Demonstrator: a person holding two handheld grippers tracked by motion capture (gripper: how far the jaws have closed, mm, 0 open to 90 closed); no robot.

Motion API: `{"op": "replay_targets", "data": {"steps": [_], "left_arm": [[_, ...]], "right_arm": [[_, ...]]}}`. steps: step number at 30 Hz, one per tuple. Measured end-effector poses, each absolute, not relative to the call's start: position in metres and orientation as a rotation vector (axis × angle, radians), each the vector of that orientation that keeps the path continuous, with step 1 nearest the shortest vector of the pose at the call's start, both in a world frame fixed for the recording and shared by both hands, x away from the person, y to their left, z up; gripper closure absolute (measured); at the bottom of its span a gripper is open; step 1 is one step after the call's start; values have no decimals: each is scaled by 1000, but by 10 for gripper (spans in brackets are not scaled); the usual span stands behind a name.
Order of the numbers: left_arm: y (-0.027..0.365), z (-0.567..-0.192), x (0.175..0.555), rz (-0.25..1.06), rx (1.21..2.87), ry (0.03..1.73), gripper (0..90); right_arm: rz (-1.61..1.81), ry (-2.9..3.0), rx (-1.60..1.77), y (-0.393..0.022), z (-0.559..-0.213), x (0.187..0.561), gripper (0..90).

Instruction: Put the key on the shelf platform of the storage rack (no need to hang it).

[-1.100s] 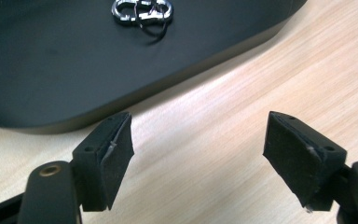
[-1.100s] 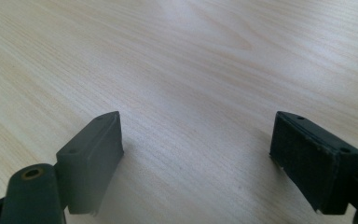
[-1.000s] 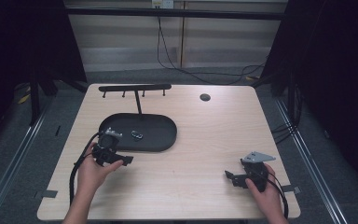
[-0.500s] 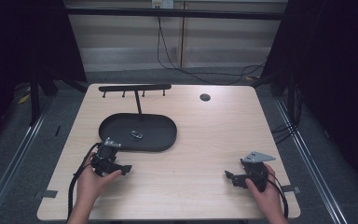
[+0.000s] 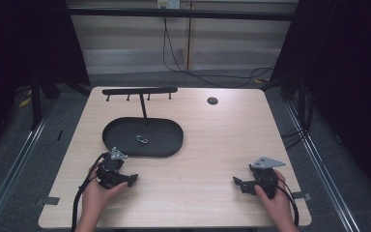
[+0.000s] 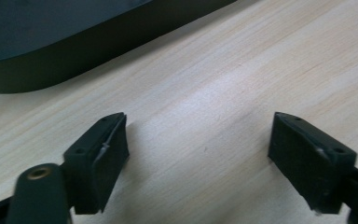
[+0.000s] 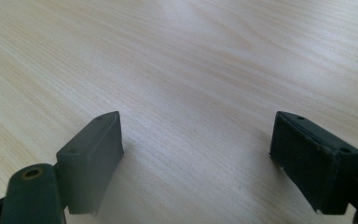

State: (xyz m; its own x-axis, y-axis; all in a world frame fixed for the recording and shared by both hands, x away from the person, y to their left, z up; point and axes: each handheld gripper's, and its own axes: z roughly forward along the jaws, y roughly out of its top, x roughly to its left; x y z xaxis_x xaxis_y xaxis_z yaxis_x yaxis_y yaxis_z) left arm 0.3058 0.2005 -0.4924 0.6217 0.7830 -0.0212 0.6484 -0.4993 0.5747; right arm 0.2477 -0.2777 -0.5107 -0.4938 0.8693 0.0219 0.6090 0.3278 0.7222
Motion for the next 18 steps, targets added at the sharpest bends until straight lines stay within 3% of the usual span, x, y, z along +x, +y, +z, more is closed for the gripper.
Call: {"op": "replay_targets", "data": {"steps": [18], "left_arm": [[203,-499,300,353,2238,1068,152]], "right_arm": [[969,2229,1312,-278,-511,248,164]]}}
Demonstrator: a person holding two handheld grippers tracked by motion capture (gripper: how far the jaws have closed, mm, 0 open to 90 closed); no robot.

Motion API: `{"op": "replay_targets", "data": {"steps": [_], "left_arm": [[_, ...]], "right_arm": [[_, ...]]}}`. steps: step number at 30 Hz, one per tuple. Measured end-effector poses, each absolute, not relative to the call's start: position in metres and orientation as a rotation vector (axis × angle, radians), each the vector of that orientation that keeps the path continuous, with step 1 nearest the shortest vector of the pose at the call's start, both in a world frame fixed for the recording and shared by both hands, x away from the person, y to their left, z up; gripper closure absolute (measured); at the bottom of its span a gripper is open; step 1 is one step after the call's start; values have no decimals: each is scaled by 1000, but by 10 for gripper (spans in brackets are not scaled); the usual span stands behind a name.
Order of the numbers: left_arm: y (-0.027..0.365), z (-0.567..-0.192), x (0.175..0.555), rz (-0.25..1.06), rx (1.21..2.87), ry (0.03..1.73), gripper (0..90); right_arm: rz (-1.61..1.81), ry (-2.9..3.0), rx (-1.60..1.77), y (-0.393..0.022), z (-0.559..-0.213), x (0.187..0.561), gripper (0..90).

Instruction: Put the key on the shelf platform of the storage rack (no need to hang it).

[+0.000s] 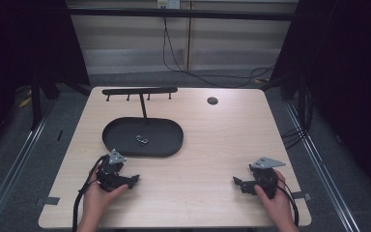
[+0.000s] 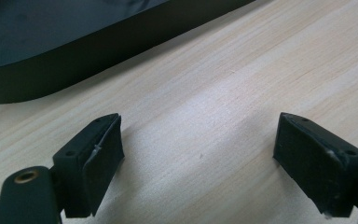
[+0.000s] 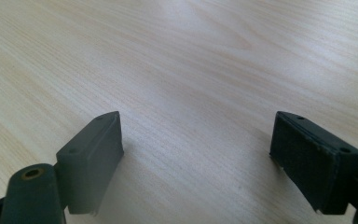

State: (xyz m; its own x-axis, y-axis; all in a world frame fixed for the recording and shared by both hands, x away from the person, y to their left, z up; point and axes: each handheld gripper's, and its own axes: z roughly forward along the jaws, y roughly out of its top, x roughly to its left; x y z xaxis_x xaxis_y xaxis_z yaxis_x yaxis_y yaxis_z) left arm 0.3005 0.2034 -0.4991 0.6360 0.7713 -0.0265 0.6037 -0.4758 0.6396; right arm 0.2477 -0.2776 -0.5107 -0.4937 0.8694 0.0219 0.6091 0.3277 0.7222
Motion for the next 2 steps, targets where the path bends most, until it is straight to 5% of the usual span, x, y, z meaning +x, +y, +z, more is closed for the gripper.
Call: {"op": "replay_targets", "data": {"steps": [2], "left_arm": [[204,-499,301,356,2245,1063,152]], "right_arm": [[969,2229,1312,-278,-511,248,164]]}}
